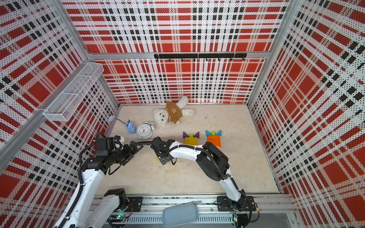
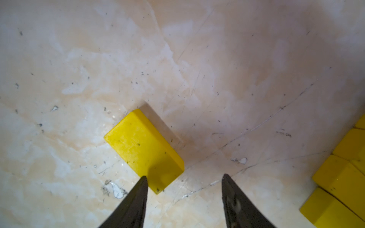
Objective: Assemble a carrot with building blocks
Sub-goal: Adjust the building block at the center of the board.
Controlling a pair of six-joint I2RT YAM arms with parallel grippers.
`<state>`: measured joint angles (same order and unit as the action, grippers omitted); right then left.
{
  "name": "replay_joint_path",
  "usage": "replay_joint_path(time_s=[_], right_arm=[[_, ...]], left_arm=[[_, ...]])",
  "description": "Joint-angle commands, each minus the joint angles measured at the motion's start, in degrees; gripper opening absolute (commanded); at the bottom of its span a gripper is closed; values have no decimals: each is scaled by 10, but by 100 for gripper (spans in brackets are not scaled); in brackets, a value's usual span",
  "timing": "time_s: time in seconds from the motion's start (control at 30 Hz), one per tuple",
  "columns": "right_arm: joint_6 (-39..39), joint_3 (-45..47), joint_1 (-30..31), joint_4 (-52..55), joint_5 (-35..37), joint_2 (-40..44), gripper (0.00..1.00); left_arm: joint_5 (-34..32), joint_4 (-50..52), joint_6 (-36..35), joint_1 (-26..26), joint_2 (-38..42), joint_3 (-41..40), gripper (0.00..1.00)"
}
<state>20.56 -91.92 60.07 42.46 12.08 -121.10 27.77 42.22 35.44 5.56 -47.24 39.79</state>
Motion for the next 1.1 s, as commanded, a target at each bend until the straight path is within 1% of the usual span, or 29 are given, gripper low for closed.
replay_joint_path(time_s=[0.0, 0.03, 0.13, 0.17, 0.27, 0.33, 0.43, 0.5, 0.57, 0.67, 0.77, 0.87, 0.93, 1.07], right_arm=[[28, -4, -47, 59, 21, -8, 62], [22, -5, -48, 57, 14, -5, 62], [15, -3, -48, 45, -13, 14, 62], [13, -7, -47, 46, -38, 19, 62], [15, -22, -48, 44, -76, 30, 62], [16, -40, -46, 47, -100, 31, 62], [9, -66, -32, 55, -103, 35, 63], [5, -89, -23, 72, -96, 32, 63], [3, -104, -16, 90, -91, 28, 64], [9, -104, -15, 95, -82, 33, 64], [29, -98, -20, 98, -45, 48, 64], [75, -83, -27, 98, 0, 64, 68], [103, -67, -30, 89, 7, 67, 68], [115, -51, -27, 89, -7, 52, 68]], left_arm=[[-19, -24, 10, 11, 15, 5, 99], [-11, -27, 9, 12, 15, 4, 99], [41, -48, 2, 8, 17, -1, 99], [67, -62, 0, 6, 19, -6, 99], [148, -110, 6, -10, 28, -22, 99], [152, -121, 9, -31, 39, -27, 100], [111, -116, -2, -71, 51, -25, 100], [103, -110, -7, -90, 46, -22, 100], [82, -83, -21, -107, 36, -8, 100], [81, -66, -31, -120, 36, 1, 99], [32, -54, -22, -119, 68, 1, 99], [-35, -38, -17, -113, 102, 4, 99], [-71, -27, -13, -101, 125, 6, 99], [-117, -4, -7, -68, 157, 11, 100]])
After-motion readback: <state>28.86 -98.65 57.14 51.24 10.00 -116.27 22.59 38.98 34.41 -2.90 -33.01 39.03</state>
